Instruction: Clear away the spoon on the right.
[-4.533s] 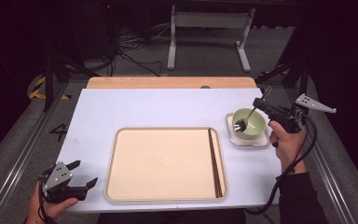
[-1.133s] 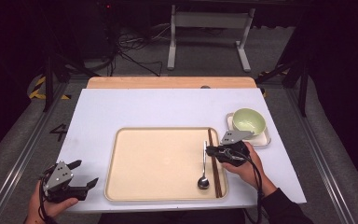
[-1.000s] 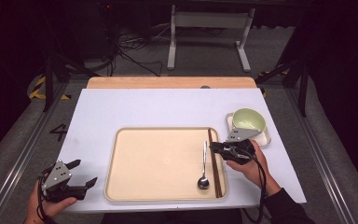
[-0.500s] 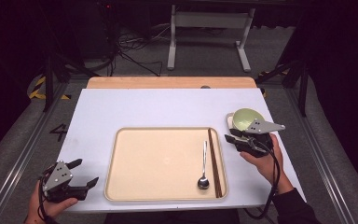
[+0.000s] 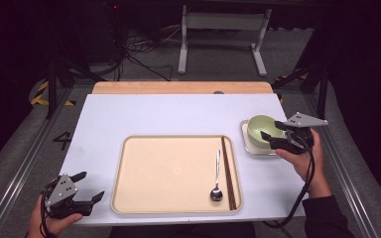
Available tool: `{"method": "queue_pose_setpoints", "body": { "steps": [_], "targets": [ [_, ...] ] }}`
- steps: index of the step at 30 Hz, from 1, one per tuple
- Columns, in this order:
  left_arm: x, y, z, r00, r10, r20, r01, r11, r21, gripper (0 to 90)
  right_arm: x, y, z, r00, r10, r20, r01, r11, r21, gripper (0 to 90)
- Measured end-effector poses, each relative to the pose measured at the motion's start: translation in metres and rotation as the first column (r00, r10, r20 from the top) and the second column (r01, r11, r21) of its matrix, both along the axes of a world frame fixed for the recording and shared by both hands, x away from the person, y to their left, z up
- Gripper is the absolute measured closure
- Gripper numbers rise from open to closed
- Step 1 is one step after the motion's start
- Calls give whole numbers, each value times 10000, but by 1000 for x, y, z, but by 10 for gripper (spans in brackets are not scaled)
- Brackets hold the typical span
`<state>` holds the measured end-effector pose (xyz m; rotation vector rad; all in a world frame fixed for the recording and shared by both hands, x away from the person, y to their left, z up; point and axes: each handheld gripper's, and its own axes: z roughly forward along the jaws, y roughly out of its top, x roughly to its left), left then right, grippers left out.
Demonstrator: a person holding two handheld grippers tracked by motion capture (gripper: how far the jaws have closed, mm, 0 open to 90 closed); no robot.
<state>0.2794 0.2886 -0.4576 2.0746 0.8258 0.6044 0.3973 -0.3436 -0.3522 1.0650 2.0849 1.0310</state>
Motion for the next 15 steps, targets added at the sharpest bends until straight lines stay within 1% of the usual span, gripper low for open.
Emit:
{"method": "queue_pose_setpoints", "body": {
  "steps": [2, 4, 5, 6, 10, 12, 13, 14, 15],
  "targets": [
    [1, -2, -1, 10000, -54, -34, 54, 10000, 48, 151, 6, -11, -3, 9992, -306, -260, 312, 9993, 221, 313],
    [2, -3, -3, 9998, -137, -147, 140, 9998, 160, 151, 14, -21, -10, 9962, -377, -786, 421, 9976, 552, 282],
    [2, -4, -4, 9997, -144, -200, 148, 9997, 203, 151, 16, -24, -12, 9947, -549, -871, 595, 9969, 516, 275],
    [2, -4, -4, 9997, -144, -200, 148, 9997, 203, 151, 16, -24, -12, 9947, -549, -871, 595, 9969, 516, 275],
    [3, -5, -5, 9995, -224, -205, 228, 9996, 189, 150, 26, -33, -18, 9880, -1022, -1159, 1108, 9913, 704, 267],
    [3, -5, -5, 9995, -215, -221, 219, 9996, 179, 150, 29, -35, -21, 9864, -1069, -1249, 1170, 9901, 770, 266],
    [2, -5, -5, 9995, -194, -250, 199, 9996, 190, 150, 31, -36, -23, 9841, -1162, -1347, 1277, 9885, 808, 265],
    [2, -5, -5, 9995, -186, -260, 191, 9996, 212, 150, 38, -38, -27, 9801, -1287, -1510, 1428, 9859, 868, 264],
    [2, -6, -5, 9994, -177, -283, 182, 9997, 182, 150, 38, -38, -27, 9801, -1287, -1510, 1428, 9859, 868, 264]
  ]
}}
